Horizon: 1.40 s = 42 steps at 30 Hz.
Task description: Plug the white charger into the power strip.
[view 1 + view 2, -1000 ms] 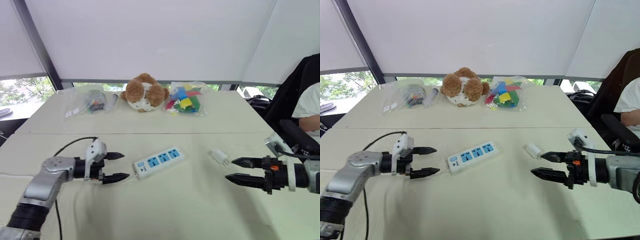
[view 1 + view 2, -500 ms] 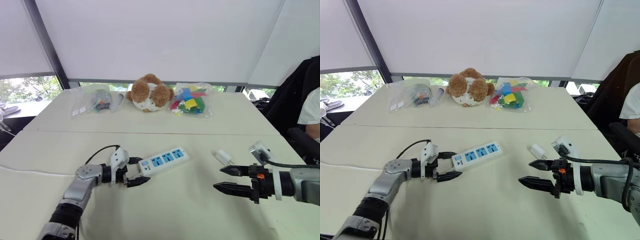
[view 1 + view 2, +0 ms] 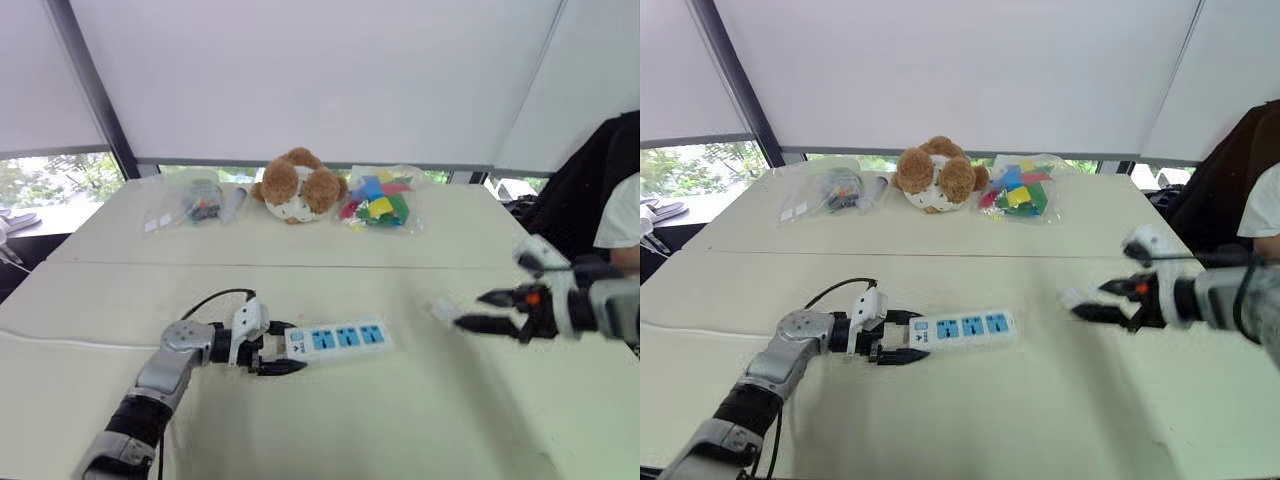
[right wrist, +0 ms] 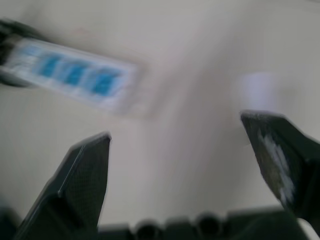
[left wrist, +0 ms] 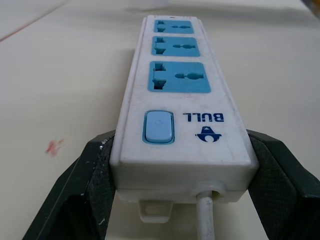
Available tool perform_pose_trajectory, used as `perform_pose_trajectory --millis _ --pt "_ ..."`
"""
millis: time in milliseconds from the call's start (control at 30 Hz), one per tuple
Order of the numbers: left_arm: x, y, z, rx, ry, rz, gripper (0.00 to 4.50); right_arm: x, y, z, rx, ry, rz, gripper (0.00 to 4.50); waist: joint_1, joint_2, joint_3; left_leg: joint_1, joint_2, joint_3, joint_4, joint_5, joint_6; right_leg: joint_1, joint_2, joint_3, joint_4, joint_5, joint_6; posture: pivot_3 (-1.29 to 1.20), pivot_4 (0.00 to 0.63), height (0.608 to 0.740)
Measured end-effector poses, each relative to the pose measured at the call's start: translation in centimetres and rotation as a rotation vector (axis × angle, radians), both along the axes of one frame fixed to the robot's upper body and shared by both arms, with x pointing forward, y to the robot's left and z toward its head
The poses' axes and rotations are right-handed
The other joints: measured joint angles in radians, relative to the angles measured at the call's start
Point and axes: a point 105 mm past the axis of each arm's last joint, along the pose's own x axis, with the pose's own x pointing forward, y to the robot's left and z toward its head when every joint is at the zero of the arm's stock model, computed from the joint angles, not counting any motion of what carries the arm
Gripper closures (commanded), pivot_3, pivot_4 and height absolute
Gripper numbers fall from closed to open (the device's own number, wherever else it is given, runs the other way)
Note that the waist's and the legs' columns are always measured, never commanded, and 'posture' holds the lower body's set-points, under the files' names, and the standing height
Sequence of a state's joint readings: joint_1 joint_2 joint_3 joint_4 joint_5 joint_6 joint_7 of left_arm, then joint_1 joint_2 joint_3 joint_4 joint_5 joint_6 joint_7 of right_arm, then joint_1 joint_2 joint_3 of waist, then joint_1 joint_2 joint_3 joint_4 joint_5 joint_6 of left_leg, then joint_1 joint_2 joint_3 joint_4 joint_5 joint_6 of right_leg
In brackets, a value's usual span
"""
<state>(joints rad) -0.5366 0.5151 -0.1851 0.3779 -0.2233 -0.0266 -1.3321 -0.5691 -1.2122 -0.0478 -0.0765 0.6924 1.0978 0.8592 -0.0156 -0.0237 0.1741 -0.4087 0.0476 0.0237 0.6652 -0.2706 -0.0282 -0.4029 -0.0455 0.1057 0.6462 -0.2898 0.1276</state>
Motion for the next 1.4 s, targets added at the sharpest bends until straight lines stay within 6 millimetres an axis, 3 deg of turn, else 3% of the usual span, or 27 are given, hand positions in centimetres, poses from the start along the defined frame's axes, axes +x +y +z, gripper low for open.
perform_pose_trajectory --millis 233,367,500,600,700,833,1133,1233,1400 --pt "1.3 0.5 0.1 0.108 -0.024 -0.087 1.5 5.8 0.0 -0.4 -0.178 0.172 0.074 0.0 -0.009 0.004 0.0 -0.003 0.001 0.003 -0.002 -0.001 0.001 -0.006 0.001 0.0 0.002 0.002 0.005 0.0 0.15 0.739" --pt "1.5 -0.2 -0.5 0.093 -0.028 -0.092 1.5 7.3 1.0 -1.1 -0.27 0.294 0.148 0.0 0.004 0.005 -0.001 -0.004 0.0 0.003 -0.002 -0.001 0.002 -0.007 0.0 -0.001 0.003 0.002 0.005 0.0 0.15 0.739" --pt "1.6 -0.4 -0.7 0.07 -0.04 -0.071 1.5 7.5 1.4 -2.8 -0.325 0.412 0.184 0.0 0.008 0.006 -0.001 -0.004 0.0 0.004 0.001 -0.001 0.002 -0.005 -0.001 -0.002 0.003 0.002 0.005 0.0 0.15 0.739" --pt "1.5 -0.4 -0.9 0.055 -0.054 -0.041 1.5 7.1 0.5 -4.0 -0.367 0.486 0.186 0.0 0.006 0.009 -0.002 -0.003 0.0 0.004 0.002 0.0 0.0 -0.004 -0.001 -0.002 0.004 0.002 0.005 0.0 0.15 0.739" --pt "1.3 -0.5 -1.3 0.041 -0.059 -0.023 1.5 6.9 -0.1 -4.3 -0.398 0.514 0.174 0.0 0.005 0.013 -0.004 0.0 -0.001 0.004 0.002 0.001 -0.001 -0.001 -0.001 -0.001 0.004 0.002 0.005 0.0 0.15 0.739" --pt "1.0 -0.8 -1.5 0.021 -0.063 0.003 1.5 7.1 0.4 -4.6 -0.417 0.518 0.188 0.0 0.007 0.02 -0.008 0.0 -0.001 0.004 0.002 0.001 -0.001 -0.001 -0.001 -0.002 0.005 0.002 0.005 0.0 0.15 0.739" --pt "0.7 -1.3 -1.7 -0.006 -0.072 0.039 1.5 7.8 0.4 -5.3 -0.449 0.479 0.16 0.0 0.02 0.021 -0.008 0.0 -0.001 0.003 0.002 0.001 -0.001 0.0 -0.001 -0.002 0.004 0.002 0.005 0.0 0.15 0.739" --pt "0.7 -1.4 -1.8 -0.013 -0.072 0.046 1.5 7.9 0.2 -5.8 -0.456 0.473 0.141 0.88 0.024 0.022 -0.009 0.0 -0.001 0.003 0.002 0.001 -0.001 0.0 -0.001 -0.002 0.004 0.002 0.005 0.0 0.15 0.739" --pt "0.6 -1.5 -1.8 -0.016 -0.075 0.052 1.5 7.7 0.2 -7.1 -0.459 0.499 0.139 3.48 0.025 0.023 -0.01 0.0 -0.001 0.003 0.002 0.001 -0.001 0.0 -0.001 -0.002 0.004 0.002 0.005 0.0 0.15 0.739"
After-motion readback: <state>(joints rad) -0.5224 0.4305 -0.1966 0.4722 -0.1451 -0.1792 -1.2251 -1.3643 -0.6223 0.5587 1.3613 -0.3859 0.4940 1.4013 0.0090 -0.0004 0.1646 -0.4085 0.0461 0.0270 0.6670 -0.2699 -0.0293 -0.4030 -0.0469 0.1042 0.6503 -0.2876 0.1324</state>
